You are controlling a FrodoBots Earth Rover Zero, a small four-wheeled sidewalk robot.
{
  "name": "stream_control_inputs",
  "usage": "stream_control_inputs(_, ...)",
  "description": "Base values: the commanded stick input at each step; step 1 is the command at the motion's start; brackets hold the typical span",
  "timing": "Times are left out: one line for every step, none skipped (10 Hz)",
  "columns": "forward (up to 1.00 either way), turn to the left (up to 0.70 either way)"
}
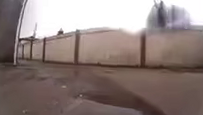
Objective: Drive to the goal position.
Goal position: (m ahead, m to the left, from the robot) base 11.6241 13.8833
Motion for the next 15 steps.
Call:
stream_control_inputs(0.7, 0.07)
stream_control_inputs(0.7, 0.07)
stream_control_inputs(0.7, 0.07)
stream_control_inputs(0.7, 0.07)
stream_control_inputs(0.7, 0.07)
stream_control_inputs(0.7, 0.07)
stream_control_inputs(0.7, 0.07)
stream_control_inputs(0.7, 0.07)
stream_control_inputs(0.7, 0.07)
stream_control_inputs(0.7, 0.07)
stream_control_inputs(0.7, 0.07)
stream_control_inputs(0.7, 0.07)
stream_control_inputs(0.7, 0.07)
stream_control_inputs(0.7, 0.07)
stream_control_inputs(0.7, 0.07)
